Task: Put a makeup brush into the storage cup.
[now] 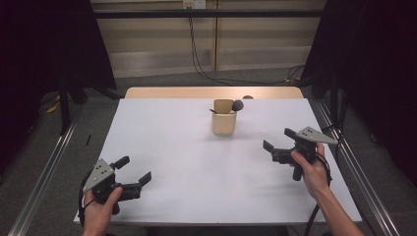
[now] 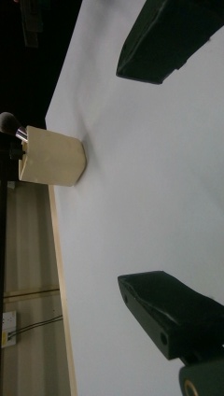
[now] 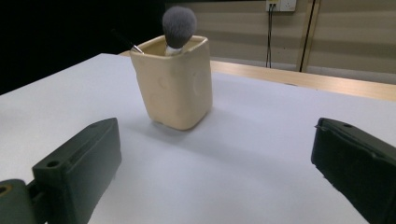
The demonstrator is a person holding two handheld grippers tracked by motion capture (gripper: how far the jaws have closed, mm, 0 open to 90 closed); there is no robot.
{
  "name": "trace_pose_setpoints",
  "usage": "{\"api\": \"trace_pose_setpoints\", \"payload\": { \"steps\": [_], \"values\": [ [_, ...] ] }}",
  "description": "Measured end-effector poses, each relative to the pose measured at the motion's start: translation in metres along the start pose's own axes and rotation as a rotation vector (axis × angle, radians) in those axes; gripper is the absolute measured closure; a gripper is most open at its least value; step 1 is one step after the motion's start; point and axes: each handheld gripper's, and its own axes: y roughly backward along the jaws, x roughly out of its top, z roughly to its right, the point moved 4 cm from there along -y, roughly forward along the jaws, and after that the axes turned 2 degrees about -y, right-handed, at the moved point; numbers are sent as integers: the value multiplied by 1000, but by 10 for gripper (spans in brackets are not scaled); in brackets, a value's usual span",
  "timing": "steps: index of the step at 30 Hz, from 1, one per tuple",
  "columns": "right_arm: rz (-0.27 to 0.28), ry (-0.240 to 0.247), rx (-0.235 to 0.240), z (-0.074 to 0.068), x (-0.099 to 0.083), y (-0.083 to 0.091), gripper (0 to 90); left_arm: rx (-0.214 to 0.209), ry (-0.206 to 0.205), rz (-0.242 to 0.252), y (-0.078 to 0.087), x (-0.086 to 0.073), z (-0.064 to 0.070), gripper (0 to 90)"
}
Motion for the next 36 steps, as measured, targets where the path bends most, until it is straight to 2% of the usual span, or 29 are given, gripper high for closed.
{"api": "trace_pose_setpoints", "payload": {
  "steps": [7,11,24,36],
  "values": [
    [20,-13,-23,0,-10,15,15,-5,-11,-2,0,1,3,28],
    [30,-3,-24,-4,-15,24,14,-2,-9,-4,1,0,3,28],
    [30,-17,-51,0,-32,49,13,-3,-12,-4,1,0,4,28],
    [33,-4,-70,0,-47,69,13,8,-21,-7,3,0,3,28]
  ]
}}
